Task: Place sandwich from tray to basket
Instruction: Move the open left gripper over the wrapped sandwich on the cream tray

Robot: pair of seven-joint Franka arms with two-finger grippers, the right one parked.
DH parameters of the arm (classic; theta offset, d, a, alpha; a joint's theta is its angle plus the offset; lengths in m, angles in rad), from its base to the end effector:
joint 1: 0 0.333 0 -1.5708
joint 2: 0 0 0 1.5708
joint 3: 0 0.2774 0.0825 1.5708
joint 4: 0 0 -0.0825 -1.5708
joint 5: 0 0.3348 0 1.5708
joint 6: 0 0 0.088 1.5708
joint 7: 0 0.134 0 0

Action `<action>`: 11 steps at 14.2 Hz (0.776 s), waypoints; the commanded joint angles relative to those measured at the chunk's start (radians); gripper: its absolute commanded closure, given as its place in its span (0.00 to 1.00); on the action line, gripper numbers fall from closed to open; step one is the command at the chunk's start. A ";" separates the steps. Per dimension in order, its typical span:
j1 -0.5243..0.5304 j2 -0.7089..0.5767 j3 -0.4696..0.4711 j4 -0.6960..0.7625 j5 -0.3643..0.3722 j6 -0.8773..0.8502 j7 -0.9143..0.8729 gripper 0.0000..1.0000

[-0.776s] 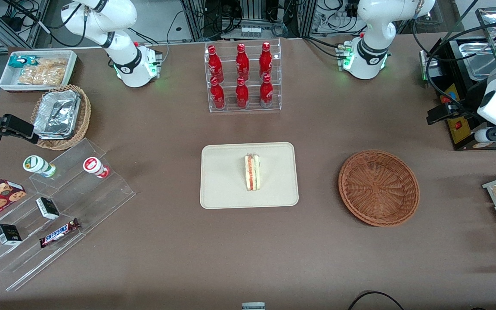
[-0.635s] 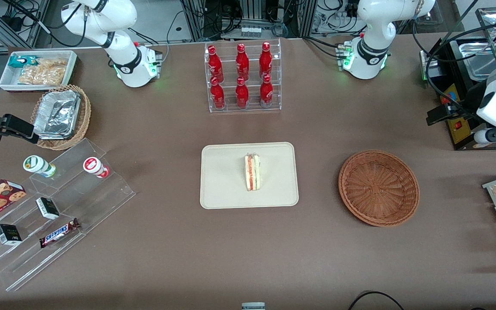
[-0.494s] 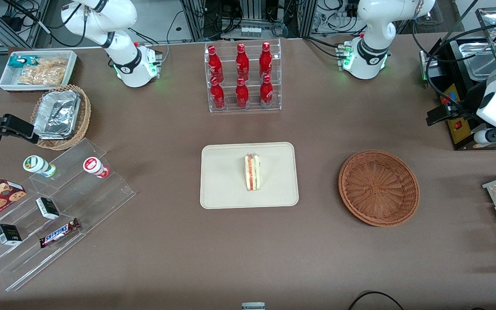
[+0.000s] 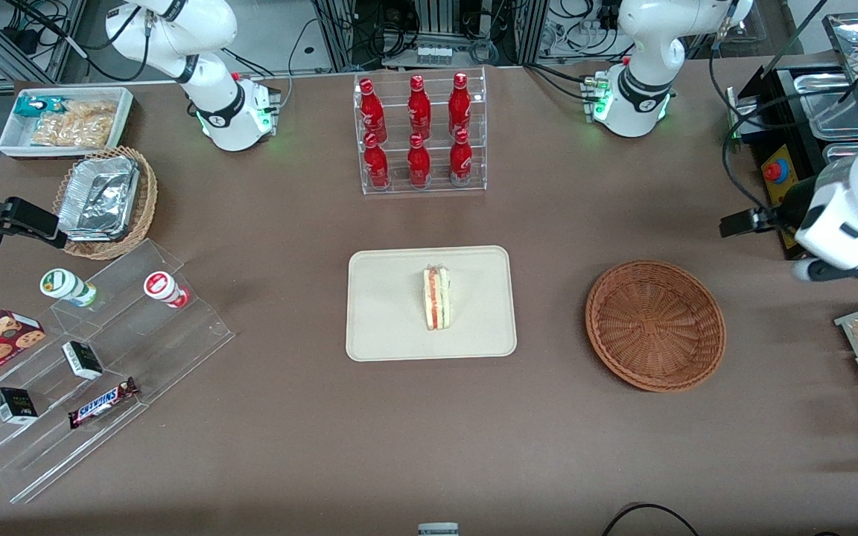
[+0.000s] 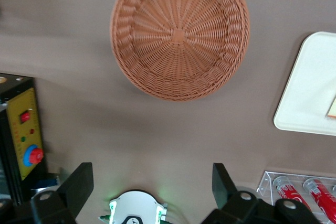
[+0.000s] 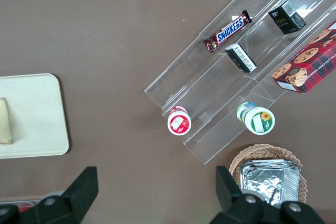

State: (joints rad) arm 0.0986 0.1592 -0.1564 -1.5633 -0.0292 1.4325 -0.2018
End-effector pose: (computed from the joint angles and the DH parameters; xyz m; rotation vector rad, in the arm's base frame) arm 0.5138 -0.0295 0.4723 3.0841 0.2202 -0.4556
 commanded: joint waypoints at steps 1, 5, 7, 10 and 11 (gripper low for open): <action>-0.029 0.106 -0.031 0.035 -0.052 0.052 -0.010 0.00; -0.164 0.201 -0.035 0.029 -0.067 0.179 -0.013 0.00; -0.252 0.230 -0.034 0.028 -0.104 0.235 -0.110 0.00; -0.400 0.262 -0.032 0.031 -0.092 0.360 -0.299 0.00; -0.437 0.282 -0.032 0.034 -0.092 0.397 -0.333 0.00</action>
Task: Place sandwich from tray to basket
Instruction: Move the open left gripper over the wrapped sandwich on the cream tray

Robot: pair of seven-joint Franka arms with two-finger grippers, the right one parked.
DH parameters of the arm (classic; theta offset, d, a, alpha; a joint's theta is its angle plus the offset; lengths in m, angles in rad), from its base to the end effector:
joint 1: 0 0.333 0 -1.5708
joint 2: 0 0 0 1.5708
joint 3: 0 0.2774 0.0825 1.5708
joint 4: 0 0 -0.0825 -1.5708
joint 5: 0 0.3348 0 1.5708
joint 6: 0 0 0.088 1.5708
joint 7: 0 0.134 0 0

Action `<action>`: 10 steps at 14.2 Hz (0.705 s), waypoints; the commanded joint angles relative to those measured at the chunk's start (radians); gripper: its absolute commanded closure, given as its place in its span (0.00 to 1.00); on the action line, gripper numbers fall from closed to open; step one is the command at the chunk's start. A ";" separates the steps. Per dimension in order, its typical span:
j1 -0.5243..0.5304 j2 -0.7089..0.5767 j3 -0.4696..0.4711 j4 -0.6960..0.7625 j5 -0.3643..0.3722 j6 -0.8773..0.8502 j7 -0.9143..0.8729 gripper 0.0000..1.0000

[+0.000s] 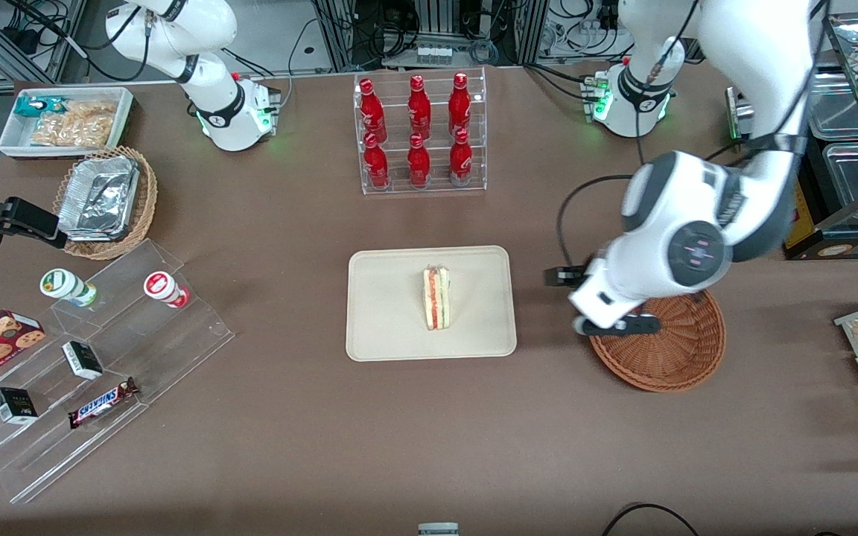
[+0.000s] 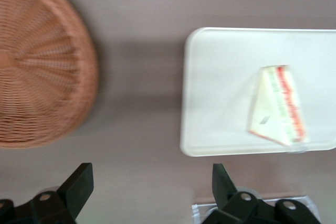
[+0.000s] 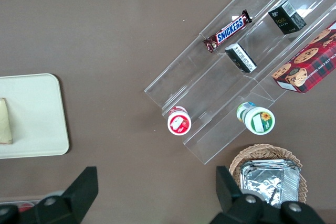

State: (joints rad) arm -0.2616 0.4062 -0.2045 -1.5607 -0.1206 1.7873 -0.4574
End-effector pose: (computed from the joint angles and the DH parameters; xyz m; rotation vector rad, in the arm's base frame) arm 0.5254 -0.2662 0.3608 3.0195 0.0555 -0.3666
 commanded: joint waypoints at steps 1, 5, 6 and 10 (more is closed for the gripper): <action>-0.118 0.058 0.016 0.033 -0.001 0.094 -0.116 0.00; -0.249 0.157 0.019 0.037 0.076 0.279 -0.291 0.00; -0.273 0.178 0.019 0.039 0.114 0.303 -0.341 0.01; -0.333 0.282 0.019 0.134 0.213 0.339 -0.492 0.01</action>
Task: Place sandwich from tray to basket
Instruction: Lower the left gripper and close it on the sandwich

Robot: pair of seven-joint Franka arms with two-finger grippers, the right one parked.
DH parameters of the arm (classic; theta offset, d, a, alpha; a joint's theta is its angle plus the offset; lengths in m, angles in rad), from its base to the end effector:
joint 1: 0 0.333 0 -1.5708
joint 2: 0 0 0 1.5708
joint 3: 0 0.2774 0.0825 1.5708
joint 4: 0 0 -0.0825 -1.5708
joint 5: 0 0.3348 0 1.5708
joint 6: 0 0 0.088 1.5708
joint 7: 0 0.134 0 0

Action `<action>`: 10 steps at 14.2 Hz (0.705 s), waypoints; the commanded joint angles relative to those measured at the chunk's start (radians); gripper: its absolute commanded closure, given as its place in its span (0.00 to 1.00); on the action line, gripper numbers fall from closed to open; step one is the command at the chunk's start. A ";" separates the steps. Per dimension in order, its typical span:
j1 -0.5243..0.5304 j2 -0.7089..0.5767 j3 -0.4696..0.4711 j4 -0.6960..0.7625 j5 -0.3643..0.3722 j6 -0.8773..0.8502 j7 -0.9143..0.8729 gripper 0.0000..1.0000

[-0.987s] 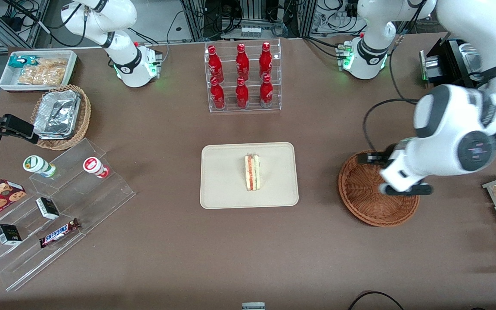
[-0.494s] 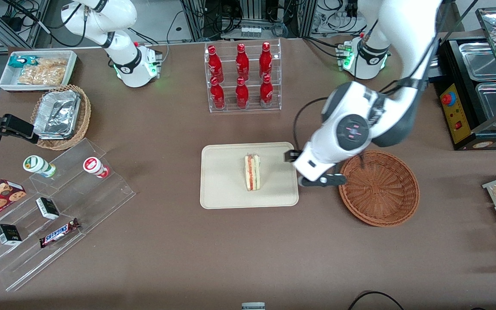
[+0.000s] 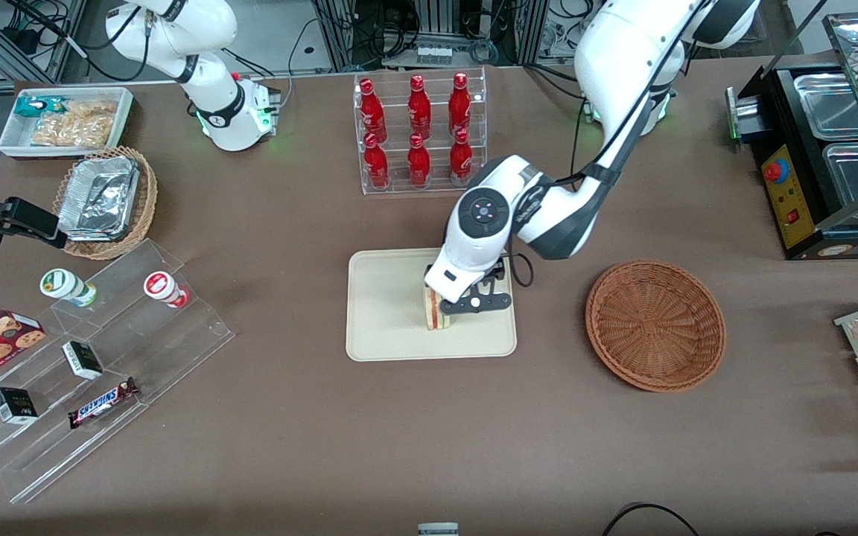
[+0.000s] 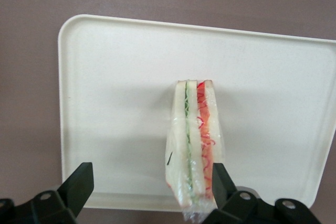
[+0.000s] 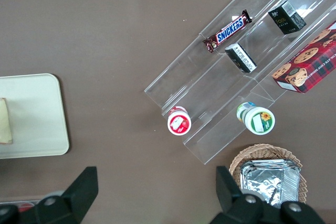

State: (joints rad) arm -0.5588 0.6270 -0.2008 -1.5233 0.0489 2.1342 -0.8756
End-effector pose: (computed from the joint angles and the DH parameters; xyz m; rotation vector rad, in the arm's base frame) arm 0.4782 -0.4275 0.2658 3.0846 0.1959 -0.0895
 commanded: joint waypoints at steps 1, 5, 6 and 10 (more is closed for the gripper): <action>-0.044 0.077 0.015 0.121 0.060 -0.010 -0.100 0.01; -0.075 0.097 0.015 0.132 0.071 -0.008 -0.132 0.01; -0.082 0.102 0.015 0.132 0.072 -0.007 -0.132 0.01; -0.099 0.126 0.017 0.132 0.103 0.019 -0.183 0.00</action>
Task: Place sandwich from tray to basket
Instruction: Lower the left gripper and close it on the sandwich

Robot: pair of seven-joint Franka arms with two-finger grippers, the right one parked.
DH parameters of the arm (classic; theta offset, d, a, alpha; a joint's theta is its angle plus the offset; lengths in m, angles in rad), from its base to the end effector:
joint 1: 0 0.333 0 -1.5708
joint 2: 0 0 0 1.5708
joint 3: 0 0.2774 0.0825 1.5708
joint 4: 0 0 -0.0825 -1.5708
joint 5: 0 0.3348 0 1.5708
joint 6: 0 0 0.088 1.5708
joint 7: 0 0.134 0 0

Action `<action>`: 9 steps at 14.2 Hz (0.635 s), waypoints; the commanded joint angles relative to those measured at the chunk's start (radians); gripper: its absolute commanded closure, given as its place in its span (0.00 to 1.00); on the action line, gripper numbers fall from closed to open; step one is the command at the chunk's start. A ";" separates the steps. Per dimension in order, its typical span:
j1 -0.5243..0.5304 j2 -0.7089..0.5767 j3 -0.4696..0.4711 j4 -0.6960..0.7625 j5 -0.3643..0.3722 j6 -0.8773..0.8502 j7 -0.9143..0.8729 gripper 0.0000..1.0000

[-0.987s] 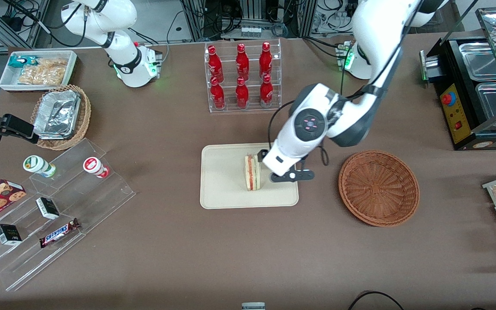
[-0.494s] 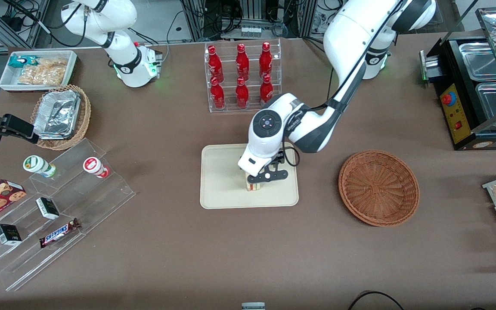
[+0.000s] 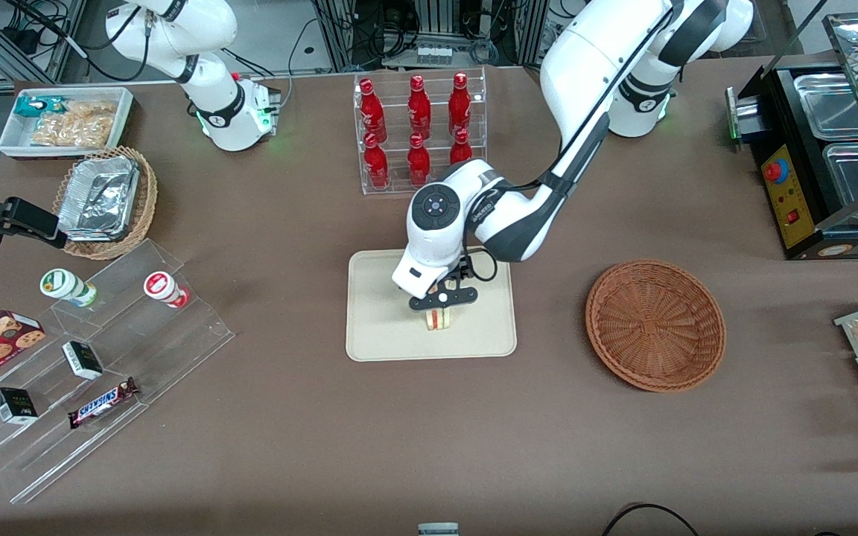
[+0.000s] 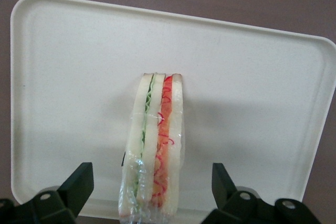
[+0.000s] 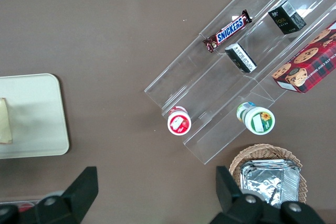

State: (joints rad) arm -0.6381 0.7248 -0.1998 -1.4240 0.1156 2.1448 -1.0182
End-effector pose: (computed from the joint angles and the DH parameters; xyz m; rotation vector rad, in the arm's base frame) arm 0.4621 -0.4710 0.2445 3.1011 0.2606 -0.0327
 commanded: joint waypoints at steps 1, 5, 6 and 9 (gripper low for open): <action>-0.023 0.034 0.016 0.033 0.048 0.013 -0.051 0.01; -0.025 0.056 0.016 0.031 0.058 0.032 -0.054 0.01; -0.029 0.057 0.016 0.030 0.058 0.032 -0.054 0.01; -0.035 0.070 0.016 0.030 0.058 0.032 -0.071 0.07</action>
State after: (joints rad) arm -0.6494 0.7733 -0.1993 -1.4226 0.1539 2.1732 -1.0496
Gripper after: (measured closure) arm 0.018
